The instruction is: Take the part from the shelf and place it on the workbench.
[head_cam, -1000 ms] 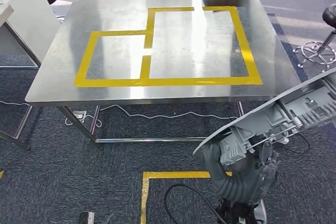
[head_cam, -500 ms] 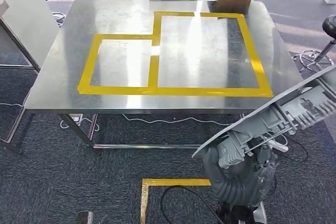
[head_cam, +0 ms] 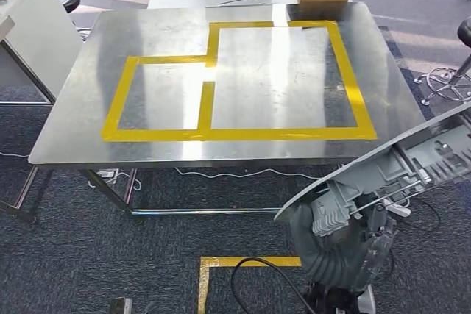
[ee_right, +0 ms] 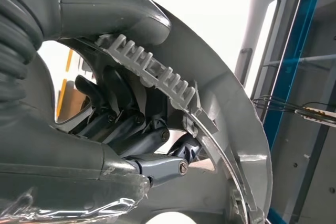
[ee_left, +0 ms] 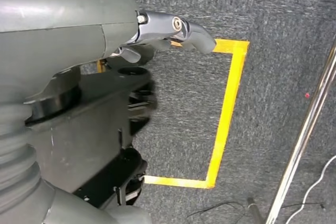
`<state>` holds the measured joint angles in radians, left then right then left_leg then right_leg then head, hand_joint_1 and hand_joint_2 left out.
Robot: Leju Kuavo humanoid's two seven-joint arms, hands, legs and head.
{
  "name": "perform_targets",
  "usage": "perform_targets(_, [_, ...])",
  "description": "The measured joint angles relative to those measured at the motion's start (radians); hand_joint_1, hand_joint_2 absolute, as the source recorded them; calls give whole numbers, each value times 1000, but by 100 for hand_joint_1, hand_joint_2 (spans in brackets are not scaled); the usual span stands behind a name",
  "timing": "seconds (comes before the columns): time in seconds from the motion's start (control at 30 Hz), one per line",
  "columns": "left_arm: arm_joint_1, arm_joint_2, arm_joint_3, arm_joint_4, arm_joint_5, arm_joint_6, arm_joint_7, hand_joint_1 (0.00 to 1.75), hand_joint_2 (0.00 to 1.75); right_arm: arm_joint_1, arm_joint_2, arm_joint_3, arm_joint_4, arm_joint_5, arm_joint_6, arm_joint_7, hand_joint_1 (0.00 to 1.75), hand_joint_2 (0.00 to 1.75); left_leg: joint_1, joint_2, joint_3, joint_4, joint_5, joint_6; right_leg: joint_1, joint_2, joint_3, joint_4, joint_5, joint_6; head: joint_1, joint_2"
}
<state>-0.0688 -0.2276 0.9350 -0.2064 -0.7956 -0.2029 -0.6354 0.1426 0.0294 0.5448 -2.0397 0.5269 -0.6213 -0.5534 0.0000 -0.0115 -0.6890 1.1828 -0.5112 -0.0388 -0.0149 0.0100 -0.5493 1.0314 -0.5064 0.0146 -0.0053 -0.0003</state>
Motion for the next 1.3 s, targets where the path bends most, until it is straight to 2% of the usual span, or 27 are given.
perform_targets(0.03, [1, 0, 0, 0, -1, 4, 9, 0, 175, 0, 0, 0, 0, 1, 0, 0, 175, 175, 1, 0, -40, 66, -18, -2, 0, 0, 7, 0, -5, -2, 0, 0])
perform_targets(0.07, [3, 1, 0, 0, -4, 11, 19, 0, 175, 1, 0, 0, 0, 1, 0, 0, 175, 175, 2, 1, -70, 108, -20, -3, 0, 0, 15, 0, -11, -1, 0, 0])
perform_targets(0.1, [3, 1, 0, 0, -6, 18, 28, 0, 175, 1, 0, 1, 0, 2, 0, 0, 175, 175, 2, 1, -83, 115, -2, -3, -1, 1, 27, 0, -18, 1, 0, 0])
perform_targets(0.13, [4, 2, 0, 0, -8, 23, 35, 0, 175, 1, 0, 1, 0, 2, 0, 0, 175, 175, 2, 1, -76, 83, 35, -1, -2, 2, 40, 0, -26, 4, 0, 0])
perform_targets(0.2, [4, 2, 0, 0, -10, 27, 41, 0, 175, 1, 0, 2, 0, 3, 0, 0, 175, 175, 1, 1, -28, -39, 118, 3, -2, 4, 66, 0, -47, 12, 0, 0])
perform_targets(0.23, [3, 1, 0, 0, -10, 29, 43, 0, 175, 1, 0, 2, 0, 3, 0, 0, 175, 175, 0, 1, -2, -95, 136, 7, -2, 5, 73, 0, -56, 17, -2, 0])
perform_targets(0.3, [2, 1, 0, 0, -10, 34, 46, 0, 175, 1, 0, 3, -2, 5, -2, 0, 175, 175, -3, 1, 21, -139, 126, 18, 1, 5, 79, -8, -67, 27, -1, 0])
perform_targets(0.4, [1, 0, 0, 0, -10, 65, 61, 0, 175, 0, 0, 7, -6, 7, -7, 0, 175, 175, 0, 1, 31, -152, 109, 38, 1, 2, 89, -15, -80, 41, 4, 0])
perform_targets(0.43, [0, 0, 1, 0, -10, 76, 67, 0, 175, -1, 0, 8, -7, 8, -9, -1, 175, 175, 2, 1, 37, -156, 104, 44, 2, 0, 79, 11, -96, 45, 6, 0])
perform_targets(0.47, [0, 0, 1, 0, -11, 82, 71, 0, 175, -1, 0, 9, -8, 10, -10, -1, 175, 175, 3, 1, 43, -158, 99, 48, 2, -2, 53, 63, -121, 46, 9, 0])
perform_targets(0.53, [1, -1, 1, 0, -11, 88, 75, 0, 175, -2, -1, 10, -8, 13, -11, -1, 175, 175, 1, 0, 54, -159, 87, 54, 4, -3, -33, 208, -175, 46, 12, 0])
perform_targets(0.57, [2, -1, 1, 0, -11, 89, 76, 0, 175, -1, -2, 10, -8, 13, -11, -1, 175, 175, 1, 0, 60, -159, 81, 55, 5, -3, -72, 263, -182, 45, 12, 0])
perform_targets(0.6, [3, -1, 1, 0, -11, 90, 77, 0, 175, -1, -2, 10, -8, 13, -11, -1, 175, 175, 0, -2, 68, -159, 75, 56, 6, -3, -97, 281, -165, 44, 13, 0])
perform_targets(0.63, [4, -1, 2, 0, -11, 91, 77, 0, 175, -1, -3, 10, -8, 13, -11, -1, 175, 175, 0, -3, 78, -159, 69, 55, 6, -3, -102, 258, -124, 43, 13, 0])
perform_targets(0.7, [4, -2, 2, 0, -11, 91, 77, 0, 175, 0, -3, 10, -8, 13, -11, 0, 175, 175, -1, -6, 100, -159, 56, 50, 6, -3, -75, 141, -21, 39, 14, 0])
perform_targets(0.73, [3, -3, 2, 0, -11, 91, 77, 0, 175, 0, -3, 11, -8, 13, -11, 0, 175, 175, -2, -8, 107, -158, 50, 46, 7, -3, -56, 83, 13, 37, 14, 0])
perform_targets(0.77, [2, -3, 2, 0, -11, 92, 78, 0, 175, 0, -3, 11, -8, 13, -11, 0, 175, 175, -4, -8, 111, -157, 46, 41, 8, -3, -44, 46, 28, 34, 14, 0])
perform_targets(0.87, [-1, -4, 3, 0, -11, 93, 79, 0, 175, 0, -3, 11, -8, 13, -11, 0, 175, 175, -6, -6, 109, -160, 46, 26, 9, 1, -36, 20, 27, 25, 11, 0])
perform_targets(0.93, [-2, -6, 3, 0, -11, 93, 79, 0, 175, 1, -3, 11, -9, 13, -11, 0, 175, 175, -5, -3, 98, -137, 29, 15, 4, 0, -32, 12, 30, 17, 7, 0])
perform_targets(0.97, [-3, -6, 3, 0, -11, 93, 78, 0, 175, 0, -3, 11, -9, 14, -11, 0, 175, 175, -4, -2, 79, -100, 9, 8, 1, -1, -29, 9, 31, 13, 5, 0])
perform_targets(1.03, [-2, -6, 3, 0, -11, 93, 78, 0, 175, 0, -3, 11, -9, 13, -11, 0, 175, 175, -1, -1, 14, 23, -44, -1, 1, -3, -27, 7, 30, 8, 1, 0])
perform_targets(1.07, [-1, -5, 3, 0, -11, 93, 79, 0, 175, 0, -3, 11, -9, 13, -11, 0, 175, 175, 0, 0, -18, 78, -59, -3, 0, -3, -26, 7, 29, 7, 1, 0])
perform_targets(1.1, [-1, -5, 3, 0, -11, 93, 79, 0, 175, 1, -3, 11, -8, 13, -11, 0, 175, 175, 1, 0, -38, 106, -57, -5, 0, -2, -25, 7, 28, 7, 1, 0])
perform_targets(1.13, [-1, -5, 3, 0, -11, 93, 79, 0, 175, 1, -3, 11, -8, 13, -11, 0, 175, 175, 2, 0, -39, 98, -36, -5, -1, -1, -23, 7, 27, 7, 1, 0])
perform_targets(1.17, [-1, -4, 3, 0, -11, 93, 79, 0, 175, 1, -3, 11, -8, 14, -12, 0, 175, 175, 3, 0, -21, 54, 1, -5, -2, -1, -20, 7, 25, 8, 1, 0])
perform_targets(1.23, [-2, -5, 3, 0, -11, 90, 79, 0, 175, 1, -3, 11, -9, 16, -14, 0, 175, 175, 4, 1, 40, -76, 68, -4, -1, 1, -14, 9, 19, 16, -2, 0])
perform_targets(1.3, [-4, -6, 3, 0, -11, 84, 79, 0, 175, 1, -3, 11, -10, 20, -16, 1, 175, 175, 3, 0, 74, -152, 82, 4, 3, 3, -15, 8, 16, 26, -3, 0])
